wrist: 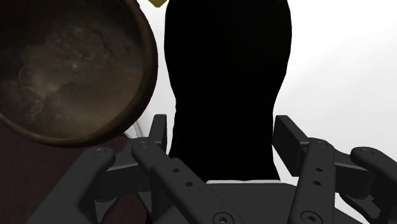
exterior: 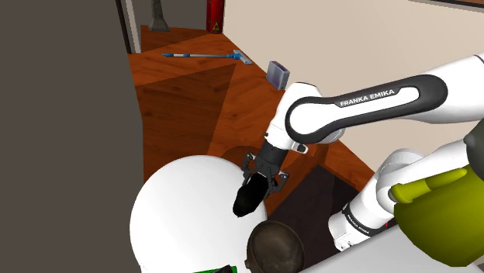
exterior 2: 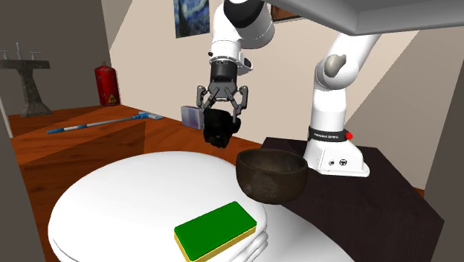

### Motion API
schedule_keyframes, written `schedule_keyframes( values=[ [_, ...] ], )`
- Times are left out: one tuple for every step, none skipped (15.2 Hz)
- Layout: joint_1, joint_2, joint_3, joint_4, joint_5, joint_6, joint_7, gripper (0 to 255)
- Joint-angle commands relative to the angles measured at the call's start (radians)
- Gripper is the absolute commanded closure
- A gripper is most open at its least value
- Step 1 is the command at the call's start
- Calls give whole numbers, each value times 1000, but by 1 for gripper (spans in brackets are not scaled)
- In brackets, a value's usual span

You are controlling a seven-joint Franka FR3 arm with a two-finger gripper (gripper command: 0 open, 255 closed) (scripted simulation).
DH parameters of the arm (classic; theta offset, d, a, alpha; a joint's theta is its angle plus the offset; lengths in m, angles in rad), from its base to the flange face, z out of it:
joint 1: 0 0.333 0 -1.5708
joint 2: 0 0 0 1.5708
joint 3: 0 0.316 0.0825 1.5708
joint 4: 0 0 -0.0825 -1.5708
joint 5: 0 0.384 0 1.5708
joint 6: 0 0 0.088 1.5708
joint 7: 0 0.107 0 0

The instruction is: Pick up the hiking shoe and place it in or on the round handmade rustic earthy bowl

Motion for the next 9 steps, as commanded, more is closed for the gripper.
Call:
schedule_keyframes(
  values=[
    [-2, -29, -10, 11, -17, -36, 21, 255],
    [-3, -41, -14, 16, -25, -52, 30, 255],
    [-4, -52, -19, 22, -32, -67, 38, 255],
    [-5, -62, -24, 28, -40, -83, 47, 255],
    [-6, -73, -28, 34, -47, -98, 55, 255],
    [-7, -83, -33, 40, -54, -113, 63, 255],
    [-8, -92, -38, 47, -61, -128, 71, 255],
    [-9, -101, -42, 54, -68, -142, 78, 255],
    [-10, -110, -47, 61, -75, -157, 86, 255]
  ],
)
